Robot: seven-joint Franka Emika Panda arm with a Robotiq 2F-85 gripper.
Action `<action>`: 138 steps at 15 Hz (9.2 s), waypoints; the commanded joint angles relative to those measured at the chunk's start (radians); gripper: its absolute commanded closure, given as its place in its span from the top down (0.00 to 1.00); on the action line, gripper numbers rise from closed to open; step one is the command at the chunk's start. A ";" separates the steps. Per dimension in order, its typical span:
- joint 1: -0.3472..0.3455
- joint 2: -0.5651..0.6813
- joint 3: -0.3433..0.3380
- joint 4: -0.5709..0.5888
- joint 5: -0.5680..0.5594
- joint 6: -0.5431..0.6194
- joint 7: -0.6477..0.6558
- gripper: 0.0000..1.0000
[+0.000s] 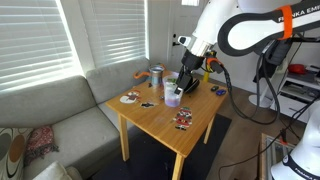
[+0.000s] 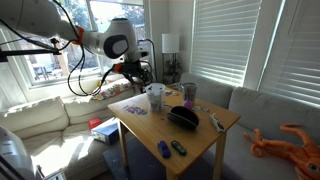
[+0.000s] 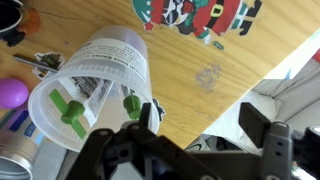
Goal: Pick up the clear cup and pour all its contents onto the table, put the clear cup back onto the table, pick up one of the sachets with a green lid and place it right way up on the table
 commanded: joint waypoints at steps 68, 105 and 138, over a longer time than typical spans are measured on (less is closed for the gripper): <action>-0.142 0.012 -0.209 -0.021 0.739 -0.306 -0.386 0.04; -0.402 0.160 -0.325 -0.199 1.727 -1.010 -0.449 0.01; -0.319 -0.051 -0.073 0.064 1.232 -0.634 -0.391 0.01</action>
